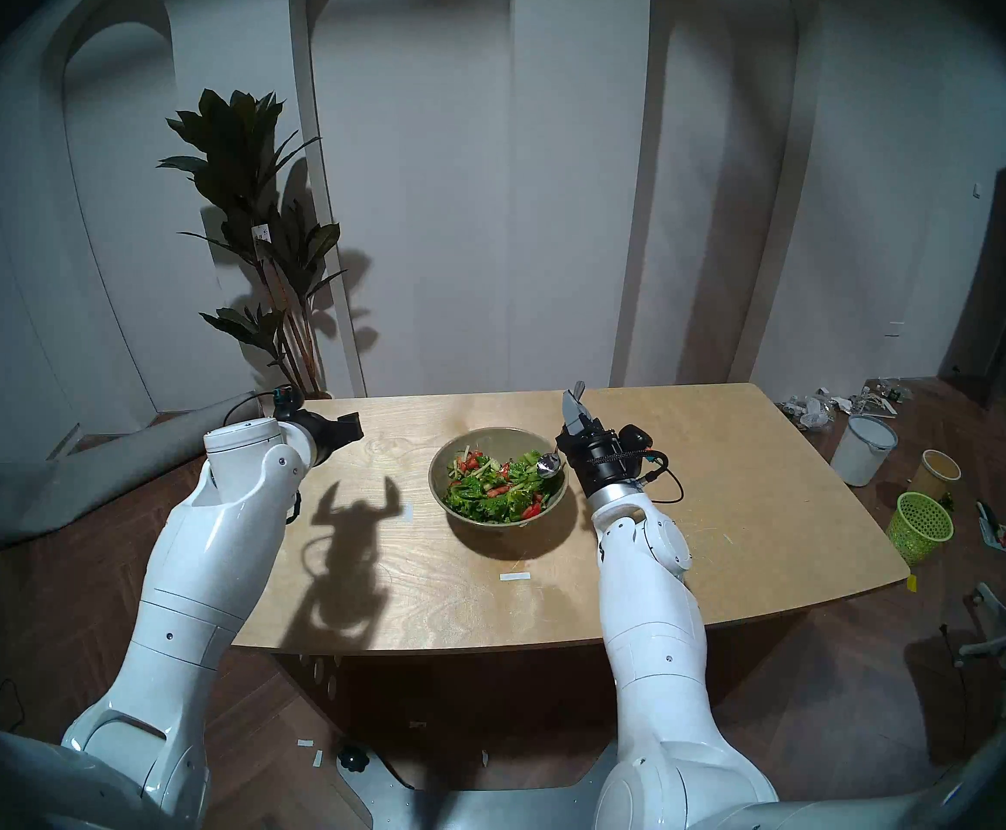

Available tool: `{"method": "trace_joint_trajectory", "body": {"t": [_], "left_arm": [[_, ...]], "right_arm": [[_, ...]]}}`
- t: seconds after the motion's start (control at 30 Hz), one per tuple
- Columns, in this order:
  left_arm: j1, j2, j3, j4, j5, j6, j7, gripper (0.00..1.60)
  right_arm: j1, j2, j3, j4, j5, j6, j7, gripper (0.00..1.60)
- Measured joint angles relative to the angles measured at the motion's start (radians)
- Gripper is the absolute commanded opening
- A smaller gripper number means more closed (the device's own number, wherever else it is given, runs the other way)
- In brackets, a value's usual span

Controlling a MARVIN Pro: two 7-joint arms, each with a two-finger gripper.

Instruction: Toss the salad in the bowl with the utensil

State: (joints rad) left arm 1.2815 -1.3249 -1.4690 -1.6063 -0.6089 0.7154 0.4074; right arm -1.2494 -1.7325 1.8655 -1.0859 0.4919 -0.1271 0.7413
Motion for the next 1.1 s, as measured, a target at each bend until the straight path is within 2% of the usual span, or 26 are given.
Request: {"method": "trace_joint_trajectory", "body": {"t": [0.33, 0.53, 0.77, 1.1], "left_arm": [[0.001, -0.012, -0.037, 0.006, -0.033, 0.003, 0.026, 1.60], [-0.003, -0.016, -0.042, 0.013, -0.050, 0.010, 0.032, 1.60], [-0.009, -0.022, -0.042, 0.021, -0.064, 0.034, 0.035, 1.60], [-0.015, -0.031, -0.040, 0.024, -0.073, 0.053, 0.046, 1.60]], "right_arm": [[0.039, -0.004, -0.010, 0.054, -0.036, -0.045, -0.050, 0.00], [0.046, -0.005, -0.014, 0.056, -0.055, -0.055, -0.081, 0.00], [0.026, -0.006, -0.044, 0.024, -0.064, -0.038, -0.117, 0.00], [-0.032, 0.018, -0.110, -0.022, -0.038, -0.004, -0.177, 0.00]]}}
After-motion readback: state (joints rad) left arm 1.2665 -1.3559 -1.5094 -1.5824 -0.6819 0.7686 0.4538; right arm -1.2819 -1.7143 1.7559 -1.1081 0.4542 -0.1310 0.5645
